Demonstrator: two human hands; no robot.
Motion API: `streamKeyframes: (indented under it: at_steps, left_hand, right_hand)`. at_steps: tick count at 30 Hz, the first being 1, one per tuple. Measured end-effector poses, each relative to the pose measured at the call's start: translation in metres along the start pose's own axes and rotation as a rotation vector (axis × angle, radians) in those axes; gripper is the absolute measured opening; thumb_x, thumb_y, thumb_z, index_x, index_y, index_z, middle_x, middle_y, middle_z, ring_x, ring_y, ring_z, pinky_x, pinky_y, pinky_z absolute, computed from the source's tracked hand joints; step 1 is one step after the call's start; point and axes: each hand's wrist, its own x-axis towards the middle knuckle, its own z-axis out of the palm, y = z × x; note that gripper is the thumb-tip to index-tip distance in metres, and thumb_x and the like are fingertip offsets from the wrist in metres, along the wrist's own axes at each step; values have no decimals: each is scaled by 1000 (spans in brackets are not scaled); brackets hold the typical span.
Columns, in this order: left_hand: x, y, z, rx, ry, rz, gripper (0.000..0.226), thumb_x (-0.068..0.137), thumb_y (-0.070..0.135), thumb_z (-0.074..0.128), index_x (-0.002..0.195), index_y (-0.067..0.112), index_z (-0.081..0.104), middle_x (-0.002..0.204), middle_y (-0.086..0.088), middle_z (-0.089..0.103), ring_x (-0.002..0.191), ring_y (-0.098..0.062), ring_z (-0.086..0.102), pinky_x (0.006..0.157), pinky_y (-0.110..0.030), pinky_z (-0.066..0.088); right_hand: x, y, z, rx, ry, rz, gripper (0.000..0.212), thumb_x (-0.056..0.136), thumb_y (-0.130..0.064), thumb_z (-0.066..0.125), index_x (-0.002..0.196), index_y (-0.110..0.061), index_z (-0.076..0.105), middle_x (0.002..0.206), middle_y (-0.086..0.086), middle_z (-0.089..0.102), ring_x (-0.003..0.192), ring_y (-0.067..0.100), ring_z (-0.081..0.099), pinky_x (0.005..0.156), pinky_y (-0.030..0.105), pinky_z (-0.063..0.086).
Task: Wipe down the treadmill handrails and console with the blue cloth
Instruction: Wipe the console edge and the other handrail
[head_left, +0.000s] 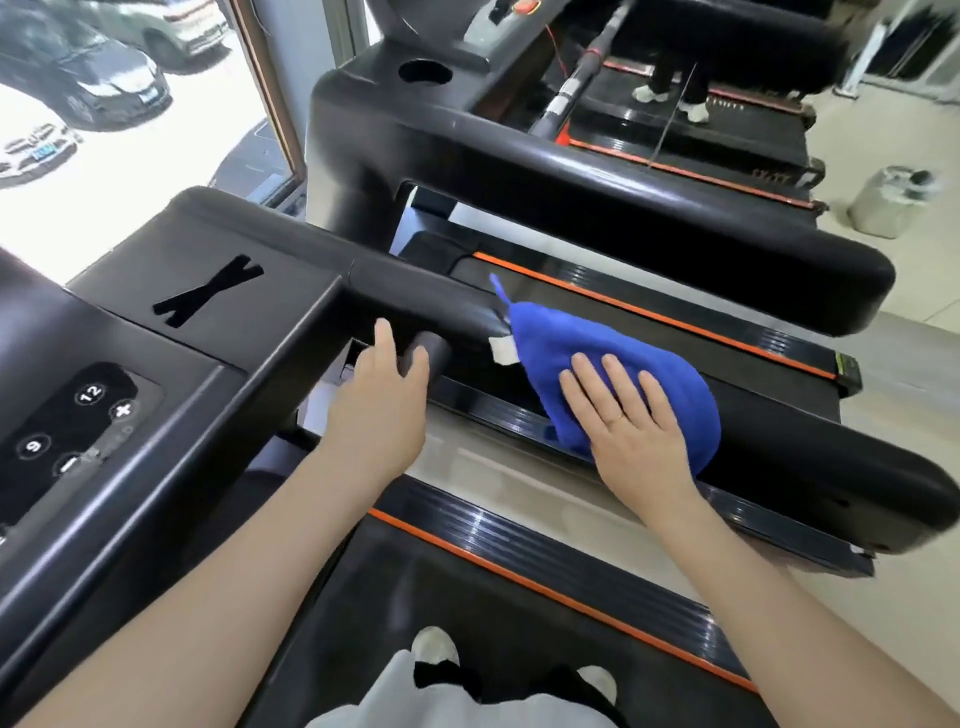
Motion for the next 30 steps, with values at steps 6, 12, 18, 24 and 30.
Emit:
streamKeyframes:
  at_steps: [6,12,18,24,30]
  left_hand:
    - [9,23,-9,-112,156,250,66,94,26,48,148,6,15,154,-24,-5,145,-31,5,113,-34,21]
    - [12,61,-10,-221,190,327,68,86,9,52,145,-1,20,152,-26,13,140,-35,21,111,-37,27]
    - [15,92,-4,-228,226,386,76,78,9,58,142,-7,22,149,-25,26,137,-36,30,110,-43,32]
    - [6,146,-2,-177,289,463,76,81,17,62,146,4,24,151,-18,25,140,-34,24,111,-46,23]
    - [-4,206,8,-145,286,543,73,77,16,64,143,14,33,150,-16,31,138,-33,30,110,-50,24]
  right_hand:
    - [9,-12,-15,109,-131,279,60,82,-20,41,141,-16,30,150,8,34,136,30,25,113,43,5]
    - [59,-28,-29,242,-235,353,69,73,-33,68,137,-17,46,139,5,51,125,27,51,106,46,33]
    - [32,26,-34,343,-316,325,56,80,-35,37,125,-7,58,125,9,62,111,25,61,95,37,46]
    - [-50,100,-41,377,-322,475,52,79,-32,39,117,-5,62,117,10,66,106,27,62,95,33,34]
    - [-115,170,-50,546,-337,878,34,84,-26,35,90,-5,61,87,12,64,82,34,58,71,35,40]
